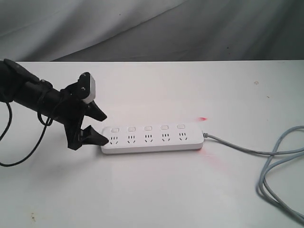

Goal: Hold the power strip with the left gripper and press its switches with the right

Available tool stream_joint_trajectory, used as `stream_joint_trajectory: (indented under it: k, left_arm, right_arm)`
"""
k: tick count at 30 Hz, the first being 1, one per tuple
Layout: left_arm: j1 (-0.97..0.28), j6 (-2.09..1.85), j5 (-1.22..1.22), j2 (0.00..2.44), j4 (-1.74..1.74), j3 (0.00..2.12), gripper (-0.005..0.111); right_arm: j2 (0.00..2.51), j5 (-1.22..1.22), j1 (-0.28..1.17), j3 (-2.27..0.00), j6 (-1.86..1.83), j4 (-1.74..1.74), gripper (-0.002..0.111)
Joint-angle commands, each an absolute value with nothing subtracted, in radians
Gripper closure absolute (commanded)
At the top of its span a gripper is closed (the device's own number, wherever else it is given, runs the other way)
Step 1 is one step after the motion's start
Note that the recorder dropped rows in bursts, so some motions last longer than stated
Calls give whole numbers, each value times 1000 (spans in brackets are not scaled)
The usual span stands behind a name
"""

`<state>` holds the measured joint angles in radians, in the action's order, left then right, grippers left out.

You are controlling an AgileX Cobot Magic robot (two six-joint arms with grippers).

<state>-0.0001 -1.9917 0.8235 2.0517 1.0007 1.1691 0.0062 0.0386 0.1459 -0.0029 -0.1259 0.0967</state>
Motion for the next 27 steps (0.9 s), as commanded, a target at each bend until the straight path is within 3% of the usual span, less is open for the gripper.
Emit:
stream_joint_trajectory:
  k: [1, 19, 23, 27]
  left_arm:
    - [2, -1988, 782, 1943, 1015, 1177, 34]
    - [2, -1485, 832, 1375, 1011, 1177, 36]
    - [2, -1400, 885, 1269, 1002, 1177, 47]
    - [2, -1335, 932, 1197, 978, 1177, 70]
  right_arm:
    - [0, 40, 140, 0, -125, 98, 108]
    - [0, 40, 140, 0, -123, 98, 108]
    - [0, 40, 140, 0, -123, 98, 108]
    - [0, 40, 140, 0, -123, 98, 108]
